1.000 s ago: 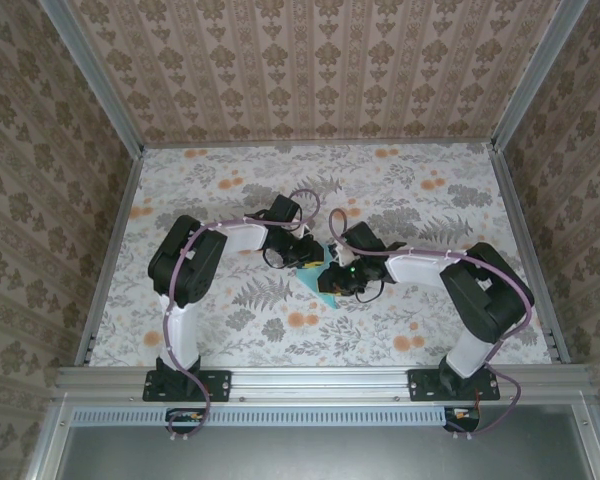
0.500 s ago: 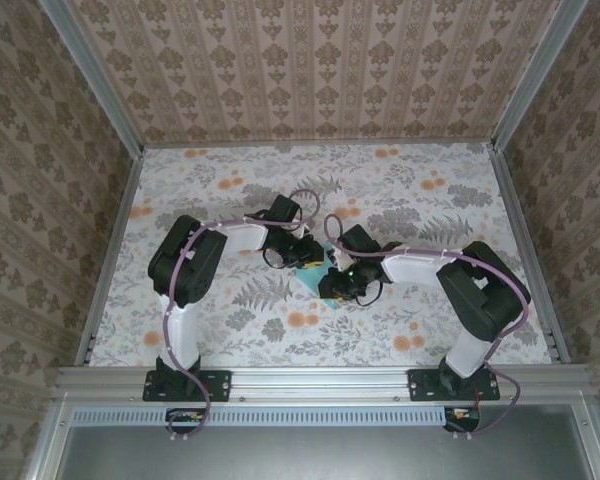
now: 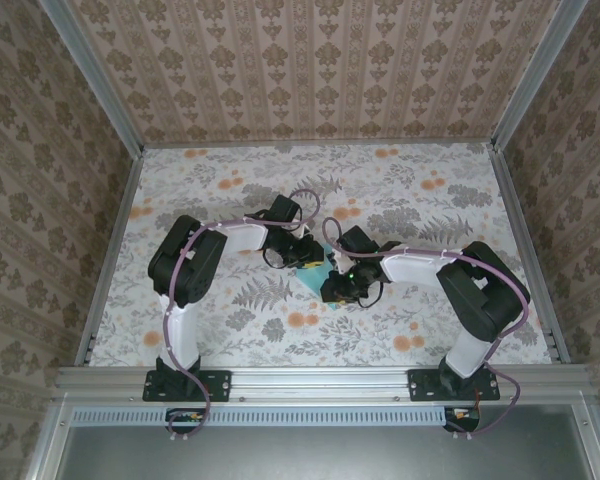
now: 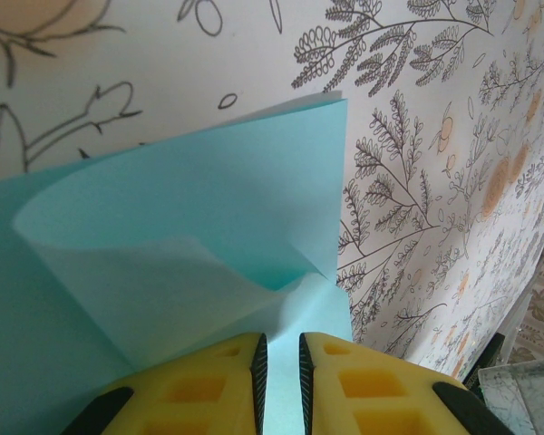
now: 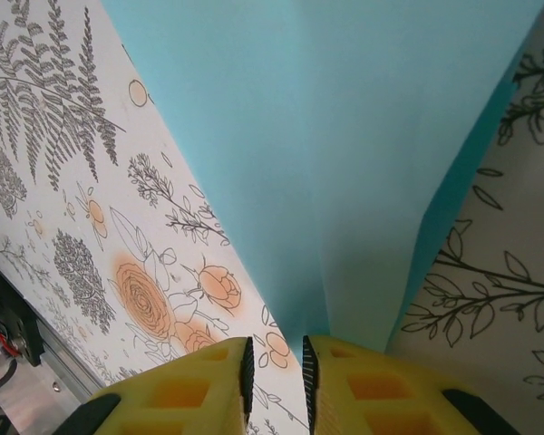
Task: Fold a paper plane with a square sheet of paper (fold left side to right side)
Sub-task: Fourth fold the wing at the center of the table.
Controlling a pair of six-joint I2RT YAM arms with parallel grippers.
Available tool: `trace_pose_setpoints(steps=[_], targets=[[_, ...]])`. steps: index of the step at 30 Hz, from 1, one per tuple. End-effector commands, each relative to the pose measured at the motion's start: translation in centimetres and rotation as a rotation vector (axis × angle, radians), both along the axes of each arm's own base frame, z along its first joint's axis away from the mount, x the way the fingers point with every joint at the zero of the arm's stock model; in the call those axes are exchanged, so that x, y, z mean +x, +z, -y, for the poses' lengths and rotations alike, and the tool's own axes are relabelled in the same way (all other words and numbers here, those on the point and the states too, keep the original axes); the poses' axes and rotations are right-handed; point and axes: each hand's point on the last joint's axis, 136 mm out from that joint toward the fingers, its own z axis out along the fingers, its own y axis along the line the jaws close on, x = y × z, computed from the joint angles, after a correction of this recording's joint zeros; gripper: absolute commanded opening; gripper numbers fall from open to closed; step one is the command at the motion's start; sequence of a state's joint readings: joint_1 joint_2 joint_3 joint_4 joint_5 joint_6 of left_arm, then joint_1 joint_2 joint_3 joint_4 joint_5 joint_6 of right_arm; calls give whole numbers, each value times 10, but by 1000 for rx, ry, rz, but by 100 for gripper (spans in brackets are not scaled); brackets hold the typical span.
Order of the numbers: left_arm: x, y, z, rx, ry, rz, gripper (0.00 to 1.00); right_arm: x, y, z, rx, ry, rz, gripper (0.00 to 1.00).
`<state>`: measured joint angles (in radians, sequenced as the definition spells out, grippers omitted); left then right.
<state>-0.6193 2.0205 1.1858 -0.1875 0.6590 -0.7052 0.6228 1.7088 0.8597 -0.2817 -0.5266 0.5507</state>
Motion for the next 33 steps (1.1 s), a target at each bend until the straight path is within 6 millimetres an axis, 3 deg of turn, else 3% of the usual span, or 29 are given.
trace_pose_setpoints(steps=[1,23,33], targets=[[-21,-43,-27,155,12,-84,21,-8,-6,6,-55,16,-31,24],[-21,-43,-28,158,13,-82,21,-22,-28,19,-122,2,-87,12],[-20,-43,-28,161,15,-81,21,-11,5,2,2,-20,-24,11]])
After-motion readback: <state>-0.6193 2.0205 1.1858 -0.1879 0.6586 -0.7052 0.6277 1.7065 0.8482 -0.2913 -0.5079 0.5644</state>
